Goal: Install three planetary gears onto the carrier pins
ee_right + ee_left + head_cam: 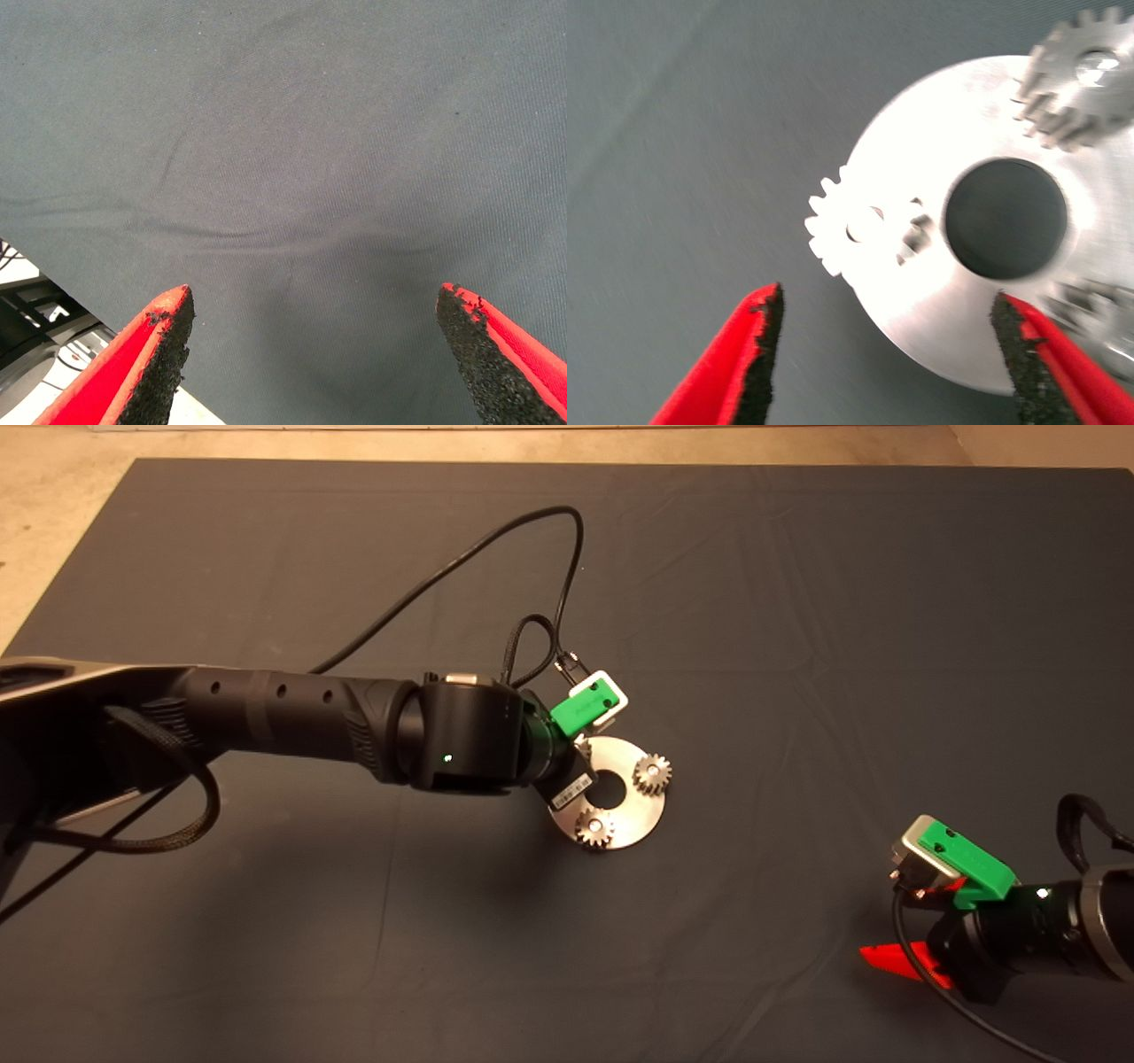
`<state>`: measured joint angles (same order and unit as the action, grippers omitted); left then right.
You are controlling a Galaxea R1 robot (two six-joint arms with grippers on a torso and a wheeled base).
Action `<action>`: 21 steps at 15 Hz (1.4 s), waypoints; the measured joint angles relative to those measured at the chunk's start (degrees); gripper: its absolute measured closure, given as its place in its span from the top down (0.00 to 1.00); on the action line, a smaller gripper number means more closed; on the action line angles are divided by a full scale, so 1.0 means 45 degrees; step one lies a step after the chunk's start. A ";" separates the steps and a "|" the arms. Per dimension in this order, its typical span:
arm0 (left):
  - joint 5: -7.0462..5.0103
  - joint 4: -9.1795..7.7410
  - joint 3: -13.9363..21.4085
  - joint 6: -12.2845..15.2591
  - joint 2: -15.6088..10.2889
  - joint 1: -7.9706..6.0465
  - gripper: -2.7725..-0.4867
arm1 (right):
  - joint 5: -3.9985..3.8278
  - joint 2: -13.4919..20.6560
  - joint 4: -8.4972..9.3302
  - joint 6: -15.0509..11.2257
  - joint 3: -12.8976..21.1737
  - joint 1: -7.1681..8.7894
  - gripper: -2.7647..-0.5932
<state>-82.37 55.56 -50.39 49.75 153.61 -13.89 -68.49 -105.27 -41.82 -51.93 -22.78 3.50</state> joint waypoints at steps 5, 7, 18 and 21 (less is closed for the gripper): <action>-0.1106 -0.2441 0.1649 0.1807 -0.0244 -0.2441 0.50 | -0.0205 -0.1288 0.0070 0.0000 0.0000 0.0991 0.66; -0.1131 -0.3882 0.1918 0.2359 -0.0282 -0.3733 0.51 | -0.0320 -0.1984 0.0558 -0.0005 0.0000 0.1622 0.66; -0.1131 -0.5402 0.6826 0.7467 -0.4207 -0.4142 0.51 | -0.1012 -0.4816 0.2496 -0.1857 0.0005 0.3449 0.66; -0.1131 -0.5348 0.6869 0.7472 -0.4343 -0.3185 0.51 | -0.2420 -0.5537 0.2490 -0.2184 0.0005 0.3266 0.66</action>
<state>-87.46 31.50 -19.48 83.37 134.07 -28.22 -79.38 -130.19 -30.61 -61.76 -22.76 18.19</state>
